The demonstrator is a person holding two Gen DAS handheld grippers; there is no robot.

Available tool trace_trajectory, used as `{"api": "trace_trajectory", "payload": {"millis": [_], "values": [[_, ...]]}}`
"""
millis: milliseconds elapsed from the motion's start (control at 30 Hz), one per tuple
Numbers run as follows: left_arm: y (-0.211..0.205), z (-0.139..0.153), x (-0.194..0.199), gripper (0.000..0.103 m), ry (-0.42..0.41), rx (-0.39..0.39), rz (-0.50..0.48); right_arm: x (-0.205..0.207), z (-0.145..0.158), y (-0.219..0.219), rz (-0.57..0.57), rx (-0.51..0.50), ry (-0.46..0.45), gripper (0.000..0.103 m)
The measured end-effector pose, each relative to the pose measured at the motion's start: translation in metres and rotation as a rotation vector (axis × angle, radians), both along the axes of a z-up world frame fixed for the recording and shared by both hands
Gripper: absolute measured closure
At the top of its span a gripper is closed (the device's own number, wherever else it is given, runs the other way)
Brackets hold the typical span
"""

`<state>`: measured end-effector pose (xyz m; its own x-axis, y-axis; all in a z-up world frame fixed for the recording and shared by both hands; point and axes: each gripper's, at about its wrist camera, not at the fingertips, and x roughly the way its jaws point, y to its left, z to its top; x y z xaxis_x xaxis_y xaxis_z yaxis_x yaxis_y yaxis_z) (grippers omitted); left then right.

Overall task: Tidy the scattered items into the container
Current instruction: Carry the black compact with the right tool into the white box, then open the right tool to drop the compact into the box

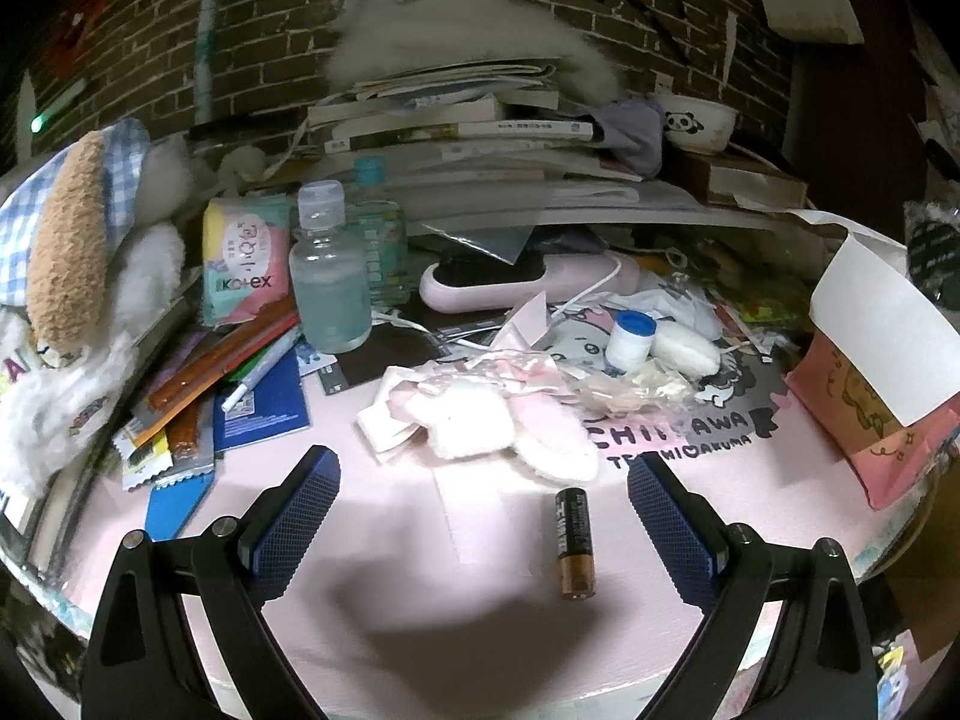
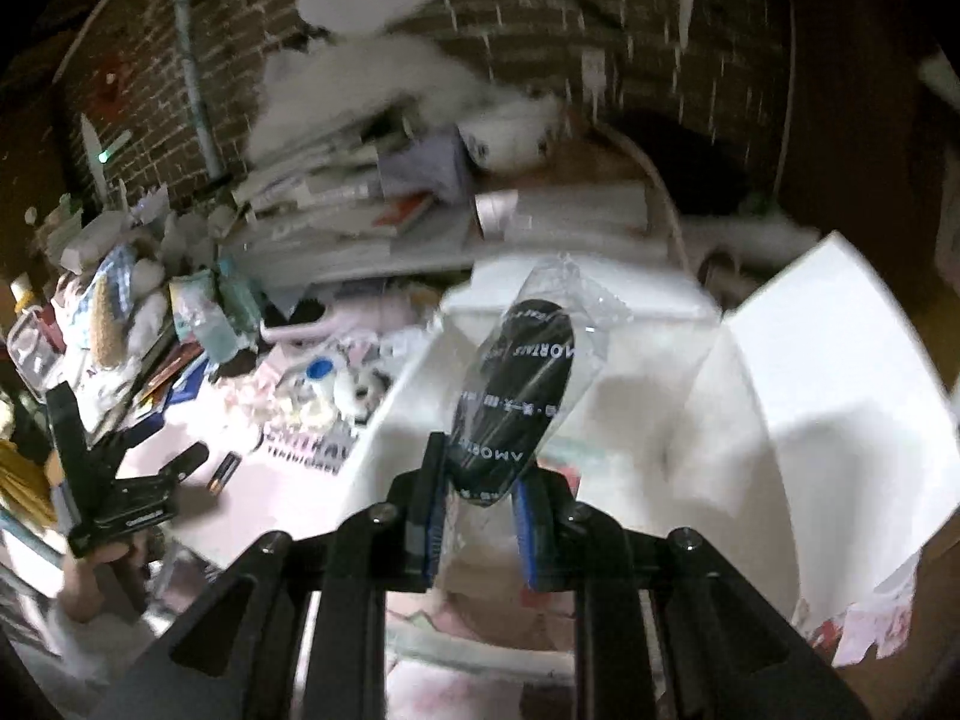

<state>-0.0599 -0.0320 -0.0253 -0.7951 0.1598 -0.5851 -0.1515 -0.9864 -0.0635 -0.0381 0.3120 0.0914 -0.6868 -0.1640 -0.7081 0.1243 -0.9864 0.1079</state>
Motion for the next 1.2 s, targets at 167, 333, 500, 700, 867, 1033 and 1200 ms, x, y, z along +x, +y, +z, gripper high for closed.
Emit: {"api": "trace_trajectory", "payload": {"millis": [167, 333, 500, 700, 867, 1033, 1200], "values": [[0.001, 0.000, 0.000, 0.007, -0.001, -0.001, -0.002, -0.015, -0.011, 0.016, -0.018, -0.066, -0.127, 0.086], [0.003, -0.001, -0.001, 0.007, -0.007, -0.004, -0.003, -0.028, -0.023, 0.020, -0.029, -0.060, -0.243, 0.086], [0.004, -0.002, -0.002, 0.007, -0.010, -0.006, -0.007, -0.041, -0.033, 0.017, -0.032, 0.032, -0.343, 0.085], [0.005, -0.002, -0.002, 0.007, -0.011, -0.007, -0.011, -0.049, -0.038, 0.019, -0.037, 0.096, -0.396, 0.084], [0.004, -0.003, -0.002, 0.007, -0.017, -0.008, -0.009, -0.047, -0.033, 0.019, -0.050, 0.113, -0.384, 0.064], [0.004, -0.004, -0.004, 0.007, -0.023, -0.010, -0.006, -0.040, -0.018, 0.021, -0.078, 0.116, -0.313, 0.043], [0.002, -0.005, -0.004, 0.007, -0.023, -0.003, -0.008, -0.028, 0.003, 0.012, -0.082, 0.165, -0.200, 0.043]]}}
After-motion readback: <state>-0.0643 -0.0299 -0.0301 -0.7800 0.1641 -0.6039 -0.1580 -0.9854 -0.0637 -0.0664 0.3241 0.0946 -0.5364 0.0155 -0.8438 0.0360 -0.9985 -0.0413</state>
